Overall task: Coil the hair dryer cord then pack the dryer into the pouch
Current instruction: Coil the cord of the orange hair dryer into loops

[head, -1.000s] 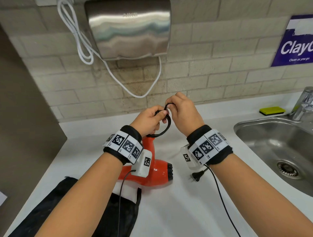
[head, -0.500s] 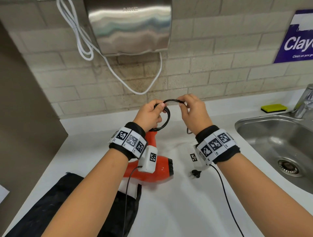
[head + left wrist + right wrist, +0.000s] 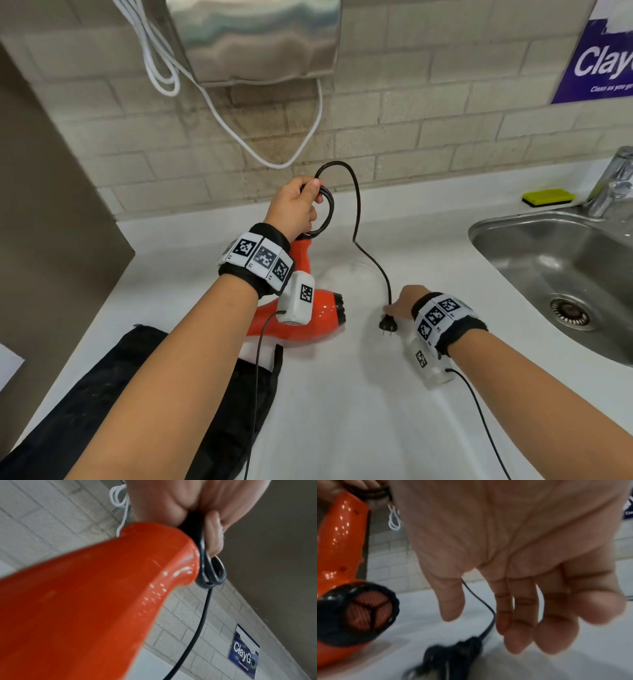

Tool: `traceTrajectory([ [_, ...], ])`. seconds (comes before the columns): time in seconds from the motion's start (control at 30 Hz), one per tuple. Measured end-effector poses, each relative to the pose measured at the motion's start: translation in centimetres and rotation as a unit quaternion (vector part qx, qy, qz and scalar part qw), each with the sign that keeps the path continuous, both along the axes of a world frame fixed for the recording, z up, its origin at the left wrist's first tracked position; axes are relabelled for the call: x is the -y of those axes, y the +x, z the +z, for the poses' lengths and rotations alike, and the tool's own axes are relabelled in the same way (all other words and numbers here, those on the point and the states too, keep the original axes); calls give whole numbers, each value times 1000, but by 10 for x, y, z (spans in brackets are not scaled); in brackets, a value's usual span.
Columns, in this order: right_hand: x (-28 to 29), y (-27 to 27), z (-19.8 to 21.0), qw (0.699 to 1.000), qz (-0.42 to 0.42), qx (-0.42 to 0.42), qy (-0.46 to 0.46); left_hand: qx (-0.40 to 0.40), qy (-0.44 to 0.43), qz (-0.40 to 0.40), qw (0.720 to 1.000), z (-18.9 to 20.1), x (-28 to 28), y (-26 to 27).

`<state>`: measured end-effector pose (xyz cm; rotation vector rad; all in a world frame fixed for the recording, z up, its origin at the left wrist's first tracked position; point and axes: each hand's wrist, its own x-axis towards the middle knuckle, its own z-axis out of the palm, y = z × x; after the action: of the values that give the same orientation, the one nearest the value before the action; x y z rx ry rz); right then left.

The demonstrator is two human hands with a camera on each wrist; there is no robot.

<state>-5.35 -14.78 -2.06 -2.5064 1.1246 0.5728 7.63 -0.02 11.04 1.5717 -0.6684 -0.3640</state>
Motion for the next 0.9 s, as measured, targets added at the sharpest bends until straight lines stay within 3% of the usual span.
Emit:
traceTrajectory([
  [0.37,-16,3,-12,1000,9,-19,-7,-5,1,-15,1000,0,-7,-10],
  [0.47,-19,-1,-11,998,47,-33,-9,-12,3,-17,1000,0,-7,-12],
  [0.57,-22,-2,1,997,69,10,23,-3,11,-23,1000,1,-8,-15],
  [0.67,-25,10,14,993,7,83,79,52,29,-15,998,-2,-10,-16],
  [0.7,-26,15,20,981,-33,153,114,61,29,-10,998,-3,-12,-15],
  [0.77,-32,24,35,917,-100,345,172,64,17,-4,998,-6,-15,-11],
  [0.83,-45,31,56,802,-140,538,219,64,6,3,998,-6,-17,-6],
  [0.9,-60,34,76,674,-139,675,266,66,0,16,998,-6,-19,-2],
])
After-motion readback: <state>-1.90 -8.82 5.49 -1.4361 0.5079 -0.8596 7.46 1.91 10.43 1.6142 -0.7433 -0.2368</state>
